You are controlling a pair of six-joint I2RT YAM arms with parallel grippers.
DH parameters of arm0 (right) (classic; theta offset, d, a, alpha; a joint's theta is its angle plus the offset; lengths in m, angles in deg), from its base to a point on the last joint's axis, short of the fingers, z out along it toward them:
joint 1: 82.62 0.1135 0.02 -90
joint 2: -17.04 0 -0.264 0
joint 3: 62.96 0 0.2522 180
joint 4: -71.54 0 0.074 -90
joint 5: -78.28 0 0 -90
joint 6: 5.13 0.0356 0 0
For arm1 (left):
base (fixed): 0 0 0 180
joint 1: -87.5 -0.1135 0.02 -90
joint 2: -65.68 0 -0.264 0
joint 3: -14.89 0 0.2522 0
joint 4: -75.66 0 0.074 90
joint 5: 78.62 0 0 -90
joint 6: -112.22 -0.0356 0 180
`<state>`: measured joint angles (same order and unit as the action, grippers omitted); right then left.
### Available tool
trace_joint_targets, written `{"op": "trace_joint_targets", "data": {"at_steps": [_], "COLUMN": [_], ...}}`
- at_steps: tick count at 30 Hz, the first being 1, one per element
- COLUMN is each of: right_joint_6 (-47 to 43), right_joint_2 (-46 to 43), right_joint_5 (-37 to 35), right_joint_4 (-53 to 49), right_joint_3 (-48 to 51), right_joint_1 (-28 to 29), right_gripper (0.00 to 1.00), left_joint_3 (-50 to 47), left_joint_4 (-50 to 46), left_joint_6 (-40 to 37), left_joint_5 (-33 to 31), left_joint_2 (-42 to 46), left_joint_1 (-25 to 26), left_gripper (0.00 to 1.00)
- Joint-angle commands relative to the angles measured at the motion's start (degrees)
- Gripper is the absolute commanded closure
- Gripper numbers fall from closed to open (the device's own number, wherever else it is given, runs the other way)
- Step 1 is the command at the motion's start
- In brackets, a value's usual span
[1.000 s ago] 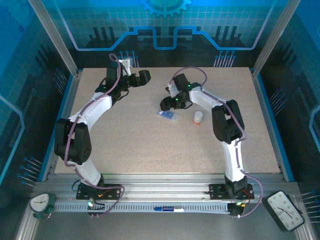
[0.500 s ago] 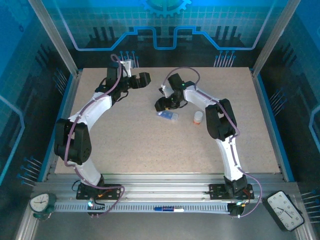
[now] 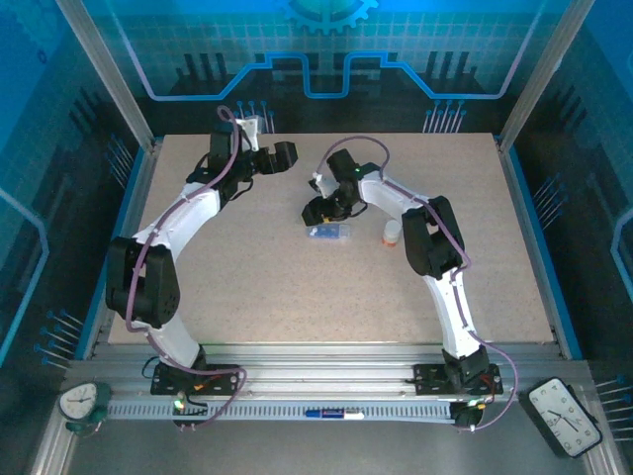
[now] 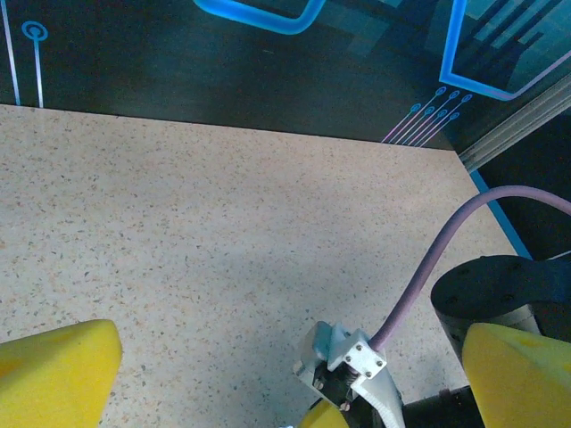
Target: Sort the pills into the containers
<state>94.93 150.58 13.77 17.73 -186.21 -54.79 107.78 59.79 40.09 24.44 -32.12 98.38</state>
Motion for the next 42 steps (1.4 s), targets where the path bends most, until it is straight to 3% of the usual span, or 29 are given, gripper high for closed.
{"op": "trace_joint_targets", "data": {"at_steps": [1, 9, 16, 20, 28, 42], "right_joint_6": [1.0, 1.6, 2.5, 1.9, 1.1, -3.3], "right_joint_2": [-3.7, -7.9, -10.6, -11.0, -9.2, -3.3], "right_joint_5": [-1.9, -5.1, -7.1, -8.3, -10.8, -17.0], "right_joint_4": [-0.7, -4.3, -6.5, -7.7, -10.5, -17.2], "right_joint_3": [-1.9, -5.5, -6.9, -7.4, -8.8, -11.1], "right_joint_1": [-0.1, -2.0, -3.7, -3.8, -4.1, -4.2], "right_gripper": [0.32, 0.30, 0.29, 0.29, 0.29, 0.29], "left_joint_3": [4.5, 9.5, 4.3, 4.9, -6.4, 0.7], "left_joint_4": [-3.3, -10.5, -7.5, -10.7, -0.3, -10.3], "left_joint_6": [-1.3, -5.5, -9.7, -14.1, -19.6, -10.4], "left_joint_5": [-1.3, -14.2, -19.2, -21.4, -20.9, -12.2], "left_joint_2": [1.7, 1.6, 6.5, 6.7, 10.1, 0.3], "left_joint_1": [0.0, 0.3, 0.2, 0.1, -0.1, -0.2], "left_gripper": [0.01, 0.01, 0.01, 0.01, 0.01, 0.01]}}
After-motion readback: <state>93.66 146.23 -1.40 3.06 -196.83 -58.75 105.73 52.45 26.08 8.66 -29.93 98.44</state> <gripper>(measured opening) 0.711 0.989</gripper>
